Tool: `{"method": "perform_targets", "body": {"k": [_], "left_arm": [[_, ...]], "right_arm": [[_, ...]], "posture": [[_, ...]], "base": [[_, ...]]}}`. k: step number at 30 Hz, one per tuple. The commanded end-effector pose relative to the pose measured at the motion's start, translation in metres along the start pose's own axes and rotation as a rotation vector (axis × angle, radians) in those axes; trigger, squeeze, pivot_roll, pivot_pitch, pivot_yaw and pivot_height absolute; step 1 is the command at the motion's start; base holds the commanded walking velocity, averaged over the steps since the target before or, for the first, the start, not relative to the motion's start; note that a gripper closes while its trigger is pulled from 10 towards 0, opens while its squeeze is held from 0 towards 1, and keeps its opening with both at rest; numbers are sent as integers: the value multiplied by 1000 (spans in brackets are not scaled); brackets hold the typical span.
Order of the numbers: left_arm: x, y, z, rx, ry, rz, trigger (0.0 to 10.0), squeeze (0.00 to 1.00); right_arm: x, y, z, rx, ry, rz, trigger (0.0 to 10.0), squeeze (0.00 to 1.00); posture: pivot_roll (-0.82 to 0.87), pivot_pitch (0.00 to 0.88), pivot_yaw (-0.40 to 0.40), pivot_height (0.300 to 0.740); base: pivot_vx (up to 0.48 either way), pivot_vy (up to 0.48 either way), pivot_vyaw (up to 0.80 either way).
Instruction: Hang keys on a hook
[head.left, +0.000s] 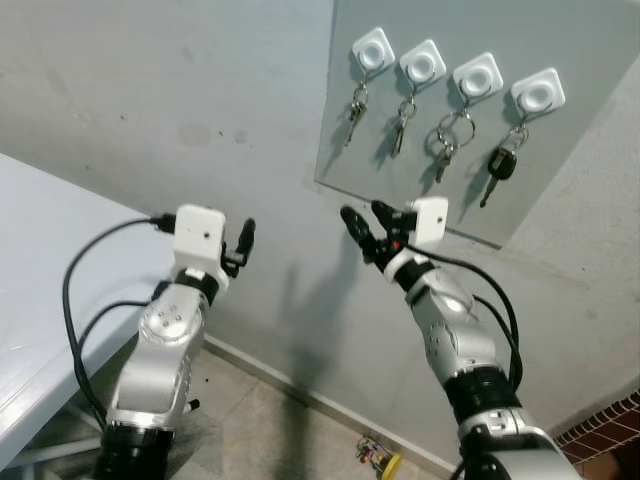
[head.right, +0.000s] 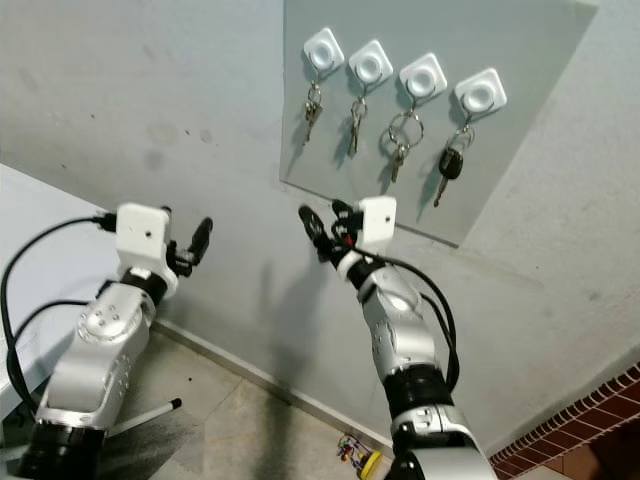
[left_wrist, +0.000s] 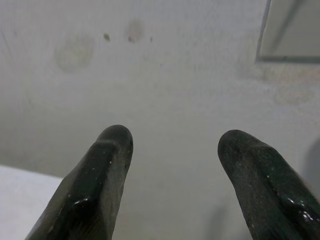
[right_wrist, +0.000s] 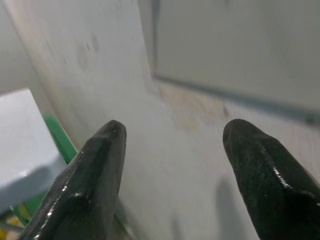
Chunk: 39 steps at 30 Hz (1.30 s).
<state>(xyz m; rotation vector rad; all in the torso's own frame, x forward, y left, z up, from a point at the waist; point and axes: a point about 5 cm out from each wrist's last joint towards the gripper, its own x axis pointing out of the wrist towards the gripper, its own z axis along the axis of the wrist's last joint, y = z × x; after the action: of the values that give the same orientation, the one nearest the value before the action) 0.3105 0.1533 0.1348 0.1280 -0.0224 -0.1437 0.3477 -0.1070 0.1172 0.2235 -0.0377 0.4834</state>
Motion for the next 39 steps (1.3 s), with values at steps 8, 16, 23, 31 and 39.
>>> {"method": "perform_targets", "body": {"k": [8, 16, 23, 31, 39], "left_arm": [[-12, -6, -72, -75, 203, 3, 10000, 0], [-36, -17, -133, -128, 427, -10, 10000, 0], [-47, -22, -151, -149, 494, 0, 10000, 0], [-92, -28, -192, -149, 729, 19, 10000, 0], [-110, -33, -203, -167, 800, 23, 10000, 0]], "right_arm": [[-31, -15, -53, -66, 188, -90, 10000, 1000], [-75, -24, -105, -137, 443, -176, 10000, 1000], [-94, -25, -122, -146, 532, -215, 10000, 1000], [-143, -29, -155, -139, 745, -308, 10000, 1000], [-169, -34, -166, -153, 842, -360, 10000, 1000]], "posture": [[-41, 0, -50, 724], [-47, 0, -43, 724], [-50, 0, -40, 724], [-63, 0, -30, 724], [-63, 0, -30, 724]], "base": [[0, 0, 0], [0, 0, 0], [0, 0, 0], [0, 0, 0], [0, 0, 0]]}}
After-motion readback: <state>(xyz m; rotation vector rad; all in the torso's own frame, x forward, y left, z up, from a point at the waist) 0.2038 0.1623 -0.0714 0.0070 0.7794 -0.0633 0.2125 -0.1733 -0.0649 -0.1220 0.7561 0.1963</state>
